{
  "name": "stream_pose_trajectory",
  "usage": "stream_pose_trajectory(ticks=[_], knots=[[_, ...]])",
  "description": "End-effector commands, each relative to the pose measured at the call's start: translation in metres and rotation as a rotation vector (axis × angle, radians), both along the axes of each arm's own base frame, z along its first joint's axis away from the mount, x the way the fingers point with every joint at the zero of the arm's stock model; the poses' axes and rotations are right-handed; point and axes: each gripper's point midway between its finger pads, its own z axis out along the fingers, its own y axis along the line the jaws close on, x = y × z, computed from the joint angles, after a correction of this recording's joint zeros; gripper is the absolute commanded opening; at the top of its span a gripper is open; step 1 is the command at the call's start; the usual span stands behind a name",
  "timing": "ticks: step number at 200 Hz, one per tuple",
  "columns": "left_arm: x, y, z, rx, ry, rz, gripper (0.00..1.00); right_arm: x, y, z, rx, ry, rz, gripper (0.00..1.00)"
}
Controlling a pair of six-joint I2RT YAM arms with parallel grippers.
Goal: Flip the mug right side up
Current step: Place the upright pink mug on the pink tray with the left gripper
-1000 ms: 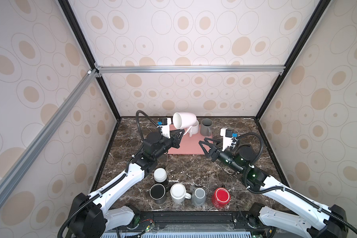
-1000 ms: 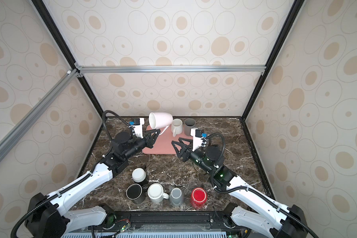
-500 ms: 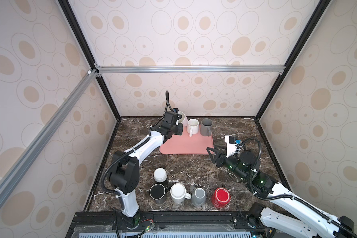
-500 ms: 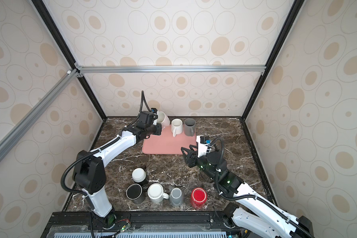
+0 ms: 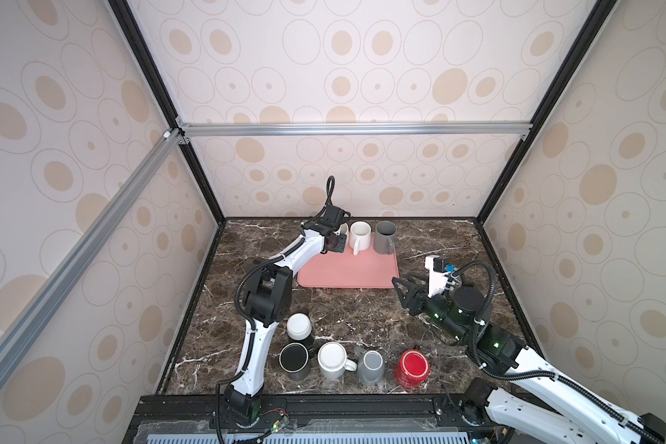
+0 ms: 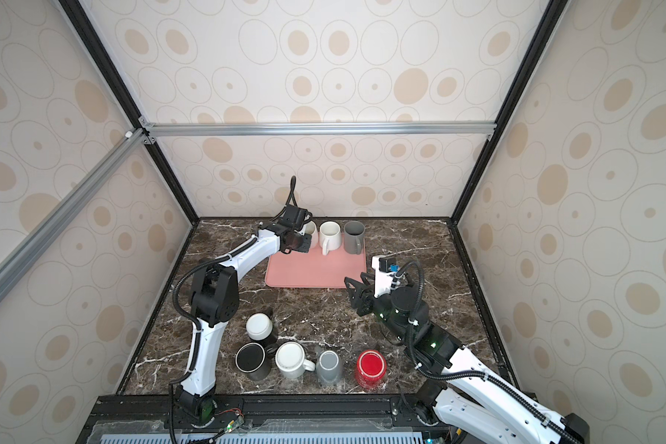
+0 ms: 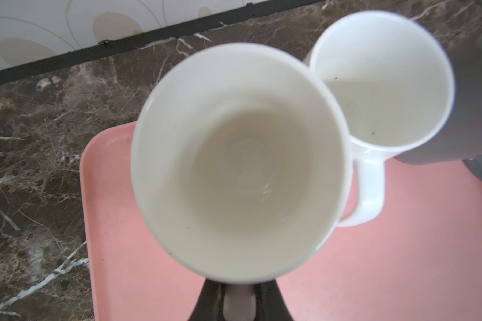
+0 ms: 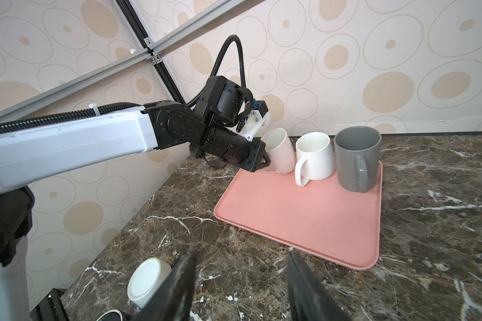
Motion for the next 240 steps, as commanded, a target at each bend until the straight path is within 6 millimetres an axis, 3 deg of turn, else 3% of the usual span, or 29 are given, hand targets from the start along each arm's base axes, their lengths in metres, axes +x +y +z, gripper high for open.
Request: stream_pose_trajectory(ticks=[1,65,118,145,160,196,214,240], knots=[[0.023,0.003,0.045,0.005,-0.106,0.012,0.0,0.0,-0.005,-0.007,-0.024,0.0,-0.014,0.54],[0.032,0.008,0.026,0.03,-0.053,0.023,0.0,0.002,-0.008,-0.008,-0.026,0.001,-0.03,0.55],[0.032,0.008,0.022,0.023,-0.038,0.023,0.0,0.003,-0.009,-0.009,-0.023,0.008,-0.036,0.57],[0.031,0.008,0.018,0.019,-0.026,0.026,0.24,0.003,-0.008,-0.009,-0.016,0.011,-0.031,0.62],[0.031,0.008,0.019,0.02,-0.027,0.028,0.31,0.003,-0.008,-0.01,-0.02,0.017,-0.03,0.65],[0.03,0.013,0.032,0.023,-0.058,0.052,0.4,0.003,-0.007,-0.014,-0.03,0.029,-0.026,0.67],[0.029,0.016,0.049,0.002,-0.097,0.063,0.46,0.003,-0.006,-0.016,-0.043,0.034,-0.021,0.67],[0.02,0.014,0.089,-0.083,-0.18,0.064,0.52,0.003,-0.007,-0.02,-0.055,0.04,-0.022,0.68]])
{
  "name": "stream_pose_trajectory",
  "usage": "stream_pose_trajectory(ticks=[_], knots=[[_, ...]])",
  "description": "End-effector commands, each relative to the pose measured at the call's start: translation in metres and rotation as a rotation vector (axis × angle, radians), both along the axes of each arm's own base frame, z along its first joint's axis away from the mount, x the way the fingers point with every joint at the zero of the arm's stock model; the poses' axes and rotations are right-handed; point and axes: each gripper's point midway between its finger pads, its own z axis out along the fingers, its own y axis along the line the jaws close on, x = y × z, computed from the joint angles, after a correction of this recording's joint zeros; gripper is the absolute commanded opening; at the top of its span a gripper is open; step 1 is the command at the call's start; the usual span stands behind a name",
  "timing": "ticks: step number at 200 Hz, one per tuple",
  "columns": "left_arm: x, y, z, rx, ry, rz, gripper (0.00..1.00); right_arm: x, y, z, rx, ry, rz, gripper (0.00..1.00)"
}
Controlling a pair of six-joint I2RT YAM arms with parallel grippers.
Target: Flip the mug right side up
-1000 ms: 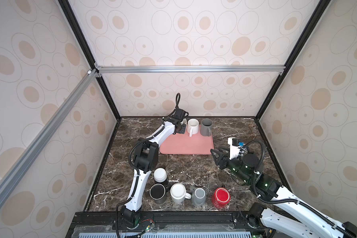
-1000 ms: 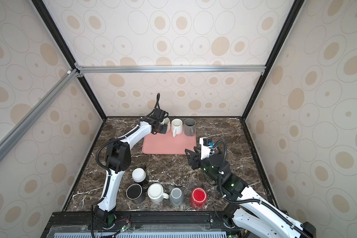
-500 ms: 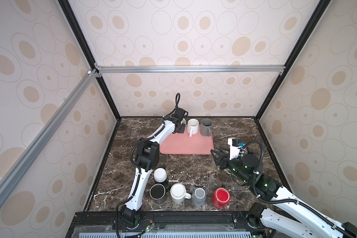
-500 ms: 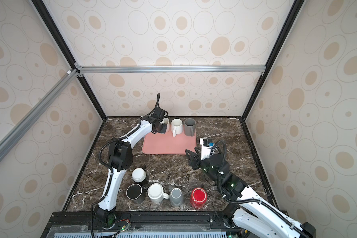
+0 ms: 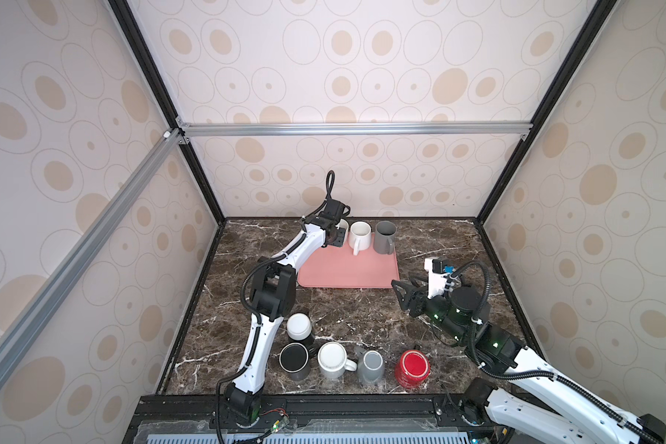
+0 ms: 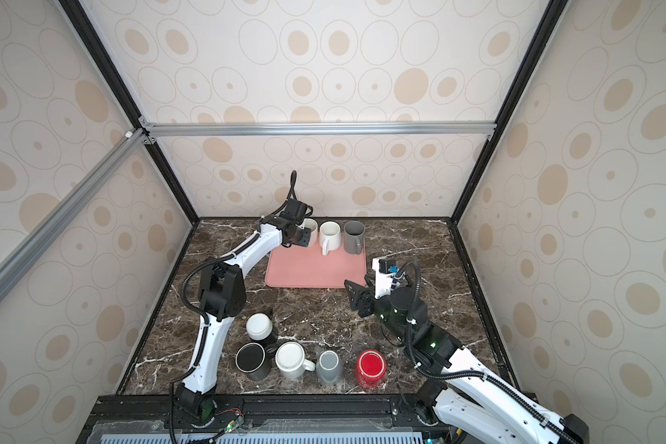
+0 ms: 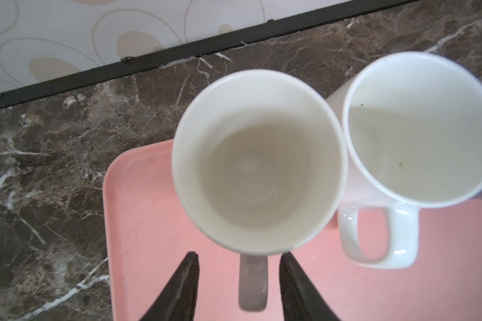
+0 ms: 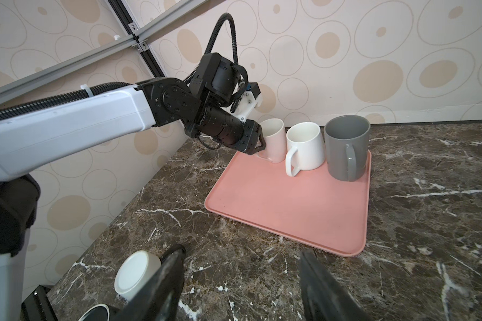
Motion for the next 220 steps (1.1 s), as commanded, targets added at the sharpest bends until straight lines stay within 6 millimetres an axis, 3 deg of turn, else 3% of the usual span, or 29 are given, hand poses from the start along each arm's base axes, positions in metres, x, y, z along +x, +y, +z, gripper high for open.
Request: stream_pose_trajectory(ticks=[1,16,65,125,152,180,187,220], knots=[[0.002,0.005,0.079,-0.103,-0.168,0.02,0.52,0.001,-0.002,-0.006,-0.022,0.008,-0.004,0.68],[-0.007,0.001,0.109,-0.168,-0.232,0.01,0.55,0.001,-0.002,-0.009,-0.03,0.014,-0.008,0.68],[-0.05,0.002,0.161,-0.349,-0.343,-0.027,0.6,0.004,0.012,-0.023,-0.054,0.056,0.048,0.69],[-0.126,0.015,0.164,-0.534,-0.388,-0.056,0.69,-0.004,0.069,-0.057,-0.129,0.154,0.297,0.67],[-0.162,0.027,0.174,-0.622,-0.458,-0.065,0.83,-0.013,0.098,-0.072,-0.187,0.17,0.37,0.67],[-0.19,0.041,0.177,-0.665,-0.499,-0.05,0.92,-0.022,0.129,-0.089,-0.227,0.198,0.449,0.67],[-0.196,0.043,0.177,-0.68,-0.506,-0.05,0.99,-0.024,0.137,-0.093,-0.236,0.207,0.47,0.67],[-0.215,0.06,0.163,-0.626,-0.489,-0.016,1.0,-0.036,0.169,-0.115,-0.305,0.234,0.546,0.68]])
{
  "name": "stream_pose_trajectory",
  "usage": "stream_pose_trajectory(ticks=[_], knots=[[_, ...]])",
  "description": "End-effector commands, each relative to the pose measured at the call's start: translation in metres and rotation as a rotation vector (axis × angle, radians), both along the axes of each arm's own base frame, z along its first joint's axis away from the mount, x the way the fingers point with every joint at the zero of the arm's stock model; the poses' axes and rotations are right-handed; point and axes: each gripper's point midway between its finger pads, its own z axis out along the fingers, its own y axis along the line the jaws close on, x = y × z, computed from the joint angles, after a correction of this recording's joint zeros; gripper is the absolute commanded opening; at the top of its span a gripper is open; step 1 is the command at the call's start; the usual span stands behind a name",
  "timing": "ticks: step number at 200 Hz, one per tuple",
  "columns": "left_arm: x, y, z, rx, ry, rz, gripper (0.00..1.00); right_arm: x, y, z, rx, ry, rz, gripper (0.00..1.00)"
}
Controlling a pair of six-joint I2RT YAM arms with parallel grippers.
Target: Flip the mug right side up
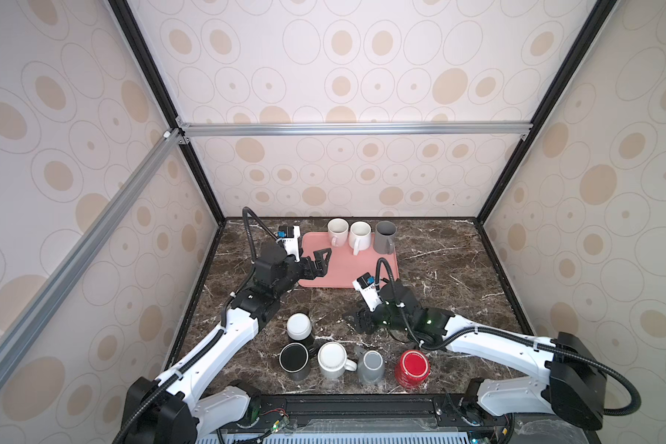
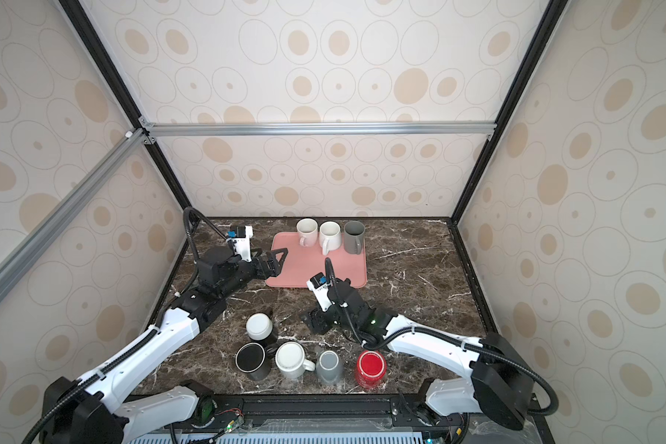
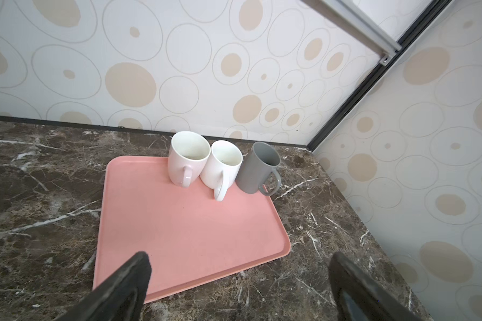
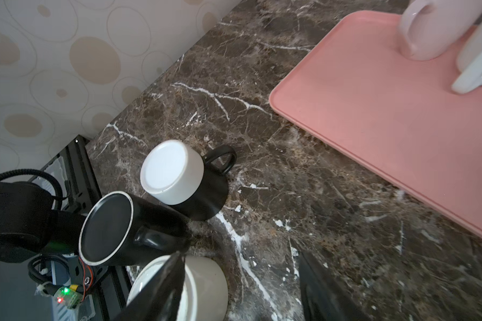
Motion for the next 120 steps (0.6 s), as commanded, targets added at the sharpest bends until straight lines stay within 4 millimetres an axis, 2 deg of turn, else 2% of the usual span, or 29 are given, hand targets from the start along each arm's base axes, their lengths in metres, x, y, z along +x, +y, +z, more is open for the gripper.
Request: stream_pose_trajectory(ticks=[1,13,40,76,97,108,112,120], knots=[[-0.006,0.013,0.0,0.0,-0.002,0.043,0.99,-0.007,0.024,0.0,-0.013,-0.025,0.071,0.68],[-0.012,0.02,-0.007,0.013,0.011,0.065,0.99,-0.011,0.033,-0.007,-0.037,-0.029,0.099,0.69],[-0.024,0.027,-0.006,-0.016,-0.006,0.082,0.99,-0.02,0.052,-0.018,-0.099,-0.042,0.18,0.69],[-0.027,0.031,-0.007,-0.023,-0.004,0.101,0.99,-0.026,0.069,-0.039,-0.193,-0.021,0.286,0.67],[-0.027,0.033,-0.006,-0.025,-0.001,0.106,0.99,-0.025,0.078,-0.036,-0.179,-0.035,0.287,0.72],[-0.028,0.037,-0.003,-0.027,-0.008,0.128,0.99,-0.023,0.084,-0.032,-0.157,-0.051,0.275,0.77],[-0.028,0.039,-0.002,-0.027,-0.011,0.137,0.99,-0.021,0.087,-0.03,-0.149,-0.056,0.27,0.83],[-0.028,0.044,0.0,-0.028,-0.017,0.164,0.99,-0.018,0.092,-0.03,-0.142,-0.059,0.256,0.86]])
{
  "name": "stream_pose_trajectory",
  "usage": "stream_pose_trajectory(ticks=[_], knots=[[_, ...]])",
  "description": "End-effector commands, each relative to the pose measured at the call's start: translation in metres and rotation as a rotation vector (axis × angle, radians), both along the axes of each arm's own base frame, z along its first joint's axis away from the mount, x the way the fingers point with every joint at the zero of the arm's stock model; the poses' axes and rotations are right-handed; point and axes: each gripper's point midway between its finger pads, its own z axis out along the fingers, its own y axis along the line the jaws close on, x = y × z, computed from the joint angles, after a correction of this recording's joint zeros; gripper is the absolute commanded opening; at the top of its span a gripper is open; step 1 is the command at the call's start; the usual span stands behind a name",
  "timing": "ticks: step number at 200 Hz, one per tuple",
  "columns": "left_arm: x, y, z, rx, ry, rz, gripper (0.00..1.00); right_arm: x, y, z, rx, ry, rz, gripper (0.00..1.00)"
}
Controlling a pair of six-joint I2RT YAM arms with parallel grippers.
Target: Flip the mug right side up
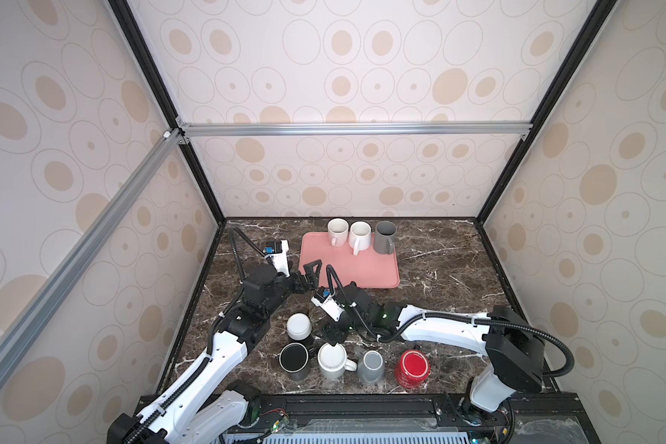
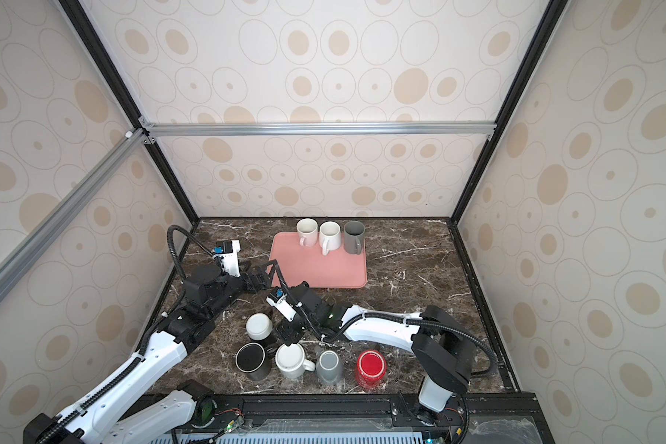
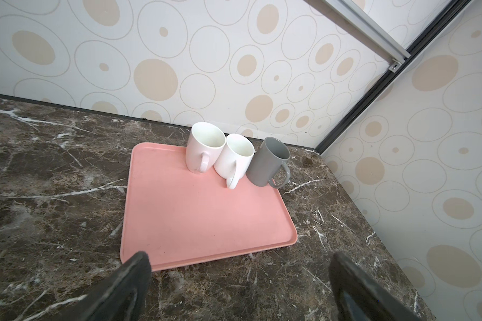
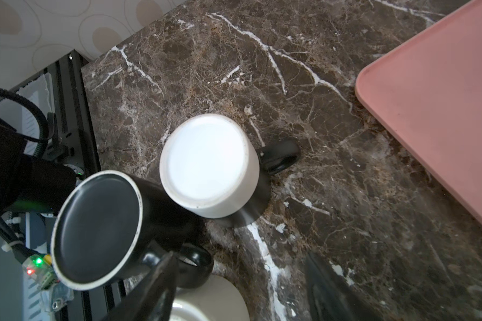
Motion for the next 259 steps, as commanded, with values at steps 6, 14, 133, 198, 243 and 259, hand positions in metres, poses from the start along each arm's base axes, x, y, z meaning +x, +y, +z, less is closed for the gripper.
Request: stream_pose_trajectory(ticks=[6,14,133,198,243,259], knots=[[-0.001,0.02,0.017,-0.021,-0.037,0.097,0.99,0.003,0.02,0.011,0.04,-0.036,-0.001,0.87],[-0.002,0.024,0.02,-0.024,-0.049,0.118,1.0,0.006,0.025,0.011,0.054,-0.044,-0.015,0.87],[-0.01,0.044,0.03,-0.024,-0.087,0.204,0.99,0.021,0.062,-0.016,-0.046,-0.056,-0.227,0.99],[-0.01,0.044,0.03,-0.02,-0.089,0.203,0.99,0.019,0.057,-0.023,-0.085,-0.125,-0.166,0.83],[-0.009,0.042,0.03,-0.022,-0.089,0.196,0.99,0.019,0.046,-0.021,-0.055,-0.116,-0.074,0.68],[-0.008,0.04,0.031,-0.022,-0.09,0.187,0.99,0.018,0.04,-0.018,-0.054,-0.135,-0.024,0.62]])
